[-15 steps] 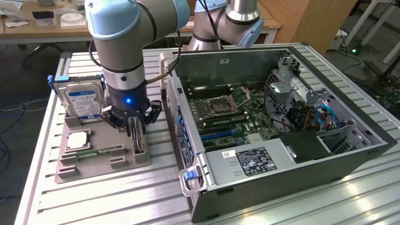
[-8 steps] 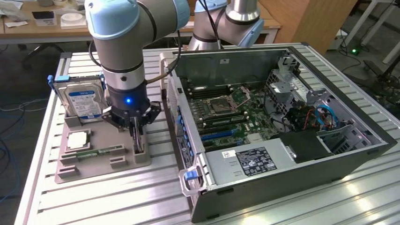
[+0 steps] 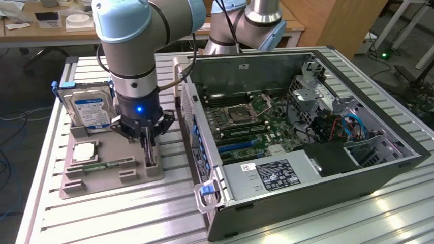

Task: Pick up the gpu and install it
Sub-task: 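Pick up the gpu and move the gpu toward the slot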

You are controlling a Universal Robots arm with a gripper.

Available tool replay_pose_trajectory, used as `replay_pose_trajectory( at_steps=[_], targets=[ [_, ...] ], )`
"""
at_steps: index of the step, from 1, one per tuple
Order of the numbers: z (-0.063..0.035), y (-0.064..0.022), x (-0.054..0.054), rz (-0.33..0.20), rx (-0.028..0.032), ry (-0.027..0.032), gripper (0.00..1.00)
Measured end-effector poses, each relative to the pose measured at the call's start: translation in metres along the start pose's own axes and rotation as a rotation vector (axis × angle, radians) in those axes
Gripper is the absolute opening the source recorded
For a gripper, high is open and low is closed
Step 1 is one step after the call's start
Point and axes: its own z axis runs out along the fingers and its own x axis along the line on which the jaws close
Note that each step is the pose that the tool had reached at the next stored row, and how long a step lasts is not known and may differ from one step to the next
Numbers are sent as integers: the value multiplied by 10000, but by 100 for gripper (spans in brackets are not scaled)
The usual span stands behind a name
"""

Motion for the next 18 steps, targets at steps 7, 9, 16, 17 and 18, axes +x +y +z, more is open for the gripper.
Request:
replay_pose_trajectory(
  at_steps=[7, 9, 16, 17, 18],
  targets=[
    [0, 0, 0, 0, 1, 1, 27],
    [0, 0, 0, 0, 1, 0, 27],
    [0, 0, 0, -1, 0, 0, 27],
    [0, 0, 0, 0, 0, 1, 27],
    [0, 0, 0, 0, 0, 0, 27]
  ],
)
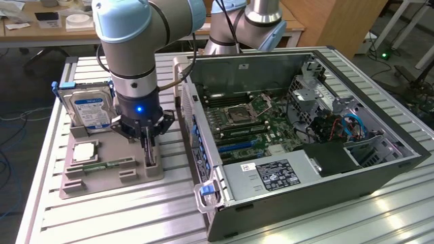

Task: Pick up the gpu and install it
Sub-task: 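Pick up the gpu and move the gpu toward the slot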

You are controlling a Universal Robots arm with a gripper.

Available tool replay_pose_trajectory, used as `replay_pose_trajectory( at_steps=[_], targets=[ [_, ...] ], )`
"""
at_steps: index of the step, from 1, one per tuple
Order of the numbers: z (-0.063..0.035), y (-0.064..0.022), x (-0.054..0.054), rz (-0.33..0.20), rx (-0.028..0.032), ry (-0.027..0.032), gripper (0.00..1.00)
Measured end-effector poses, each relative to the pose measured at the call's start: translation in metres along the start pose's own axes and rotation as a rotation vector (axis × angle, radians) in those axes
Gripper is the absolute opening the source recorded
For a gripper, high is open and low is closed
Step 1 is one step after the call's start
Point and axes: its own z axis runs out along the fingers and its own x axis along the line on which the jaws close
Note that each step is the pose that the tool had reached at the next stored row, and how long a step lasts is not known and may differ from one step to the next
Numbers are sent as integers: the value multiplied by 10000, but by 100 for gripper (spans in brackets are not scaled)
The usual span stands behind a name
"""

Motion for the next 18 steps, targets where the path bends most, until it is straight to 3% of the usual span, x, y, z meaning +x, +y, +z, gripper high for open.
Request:
replay_pose_trajectory(
  at_steps=[11, 18],
  targets=[
    [-3, 1, 0, 0, -13, -2, 27],
    [-159, 3, 1, 0, -30, 1, 27]
  ],
)
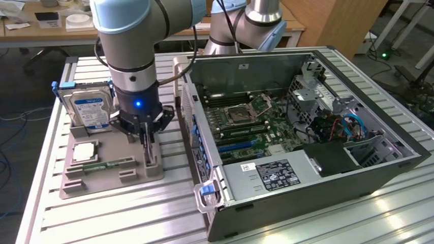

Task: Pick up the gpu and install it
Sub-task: 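Pick up the gpu and move the gpu toward the slot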

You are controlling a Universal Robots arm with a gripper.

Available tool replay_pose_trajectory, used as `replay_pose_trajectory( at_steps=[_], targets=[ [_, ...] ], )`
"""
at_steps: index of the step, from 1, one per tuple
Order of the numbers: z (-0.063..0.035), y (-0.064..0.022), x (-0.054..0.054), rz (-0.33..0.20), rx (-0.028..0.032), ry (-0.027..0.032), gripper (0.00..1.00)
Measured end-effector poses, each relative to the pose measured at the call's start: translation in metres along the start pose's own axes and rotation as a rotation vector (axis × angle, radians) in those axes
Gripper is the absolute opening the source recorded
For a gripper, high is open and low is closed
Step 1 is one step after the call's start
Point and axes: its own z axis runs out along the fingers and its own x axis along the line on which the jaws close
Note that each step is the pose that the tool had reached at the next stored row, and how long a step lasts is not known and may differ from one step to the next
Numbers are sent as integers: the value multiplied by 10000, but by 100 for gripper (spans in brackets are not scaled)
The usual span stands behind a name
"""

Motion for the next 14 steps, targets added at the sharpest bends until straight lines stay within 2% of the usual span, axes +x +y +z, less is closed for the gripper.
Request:
replay_pose_trajectory(
  at_steps=[14],
  targets=[
    [-235, 6, -1, 0, -3, 0, 27]
  ],
)
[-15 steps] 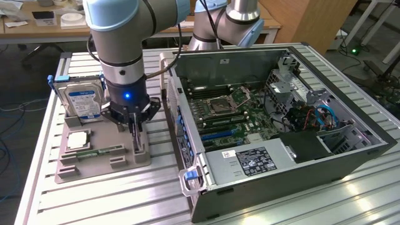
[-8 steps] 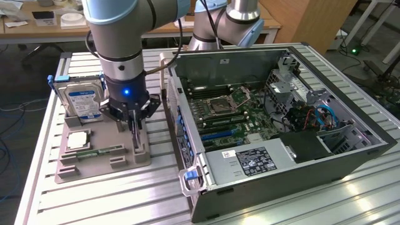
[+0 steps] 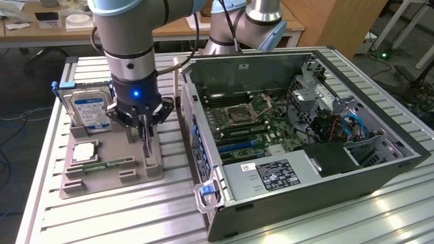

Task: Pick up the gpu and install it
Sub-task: 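Pick up the gpu and move the gpu toward the slot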

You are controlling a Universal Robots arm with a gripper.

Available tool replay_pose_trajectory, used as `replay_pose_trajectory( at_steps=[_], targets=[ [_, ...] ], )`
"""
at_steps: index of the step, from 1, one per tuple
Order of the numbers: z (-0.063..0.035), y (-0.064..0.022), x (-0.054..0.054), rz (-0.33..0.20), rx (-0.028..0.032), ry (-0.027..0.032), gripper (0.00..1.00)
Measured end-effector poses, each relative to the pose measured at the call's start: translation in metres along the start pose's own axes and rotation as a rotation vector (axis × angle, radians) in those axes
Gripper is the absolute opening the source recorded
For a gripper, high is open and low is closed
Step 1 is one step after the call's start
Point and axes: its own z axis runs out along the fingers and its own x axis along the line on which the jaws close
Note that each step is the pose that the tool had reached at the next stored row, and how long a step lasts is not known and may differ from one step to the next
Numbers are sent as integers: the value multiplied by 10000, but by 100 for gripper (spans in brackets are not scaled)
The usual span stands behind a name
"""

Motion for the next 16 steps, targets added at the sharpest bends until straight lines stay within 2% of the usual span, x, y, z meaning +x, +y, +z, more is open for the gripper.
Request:
replay_pose_trajectory(
  at_steps=[5, 11, 16],
  targets=[
    [-103, 3, -1, -14, -2, 1, 27],
    [-125, 3, -1, -330, -5, 7, 27],
    [-126, 3, -1, -336, -5, 7, 27]
  ],
)
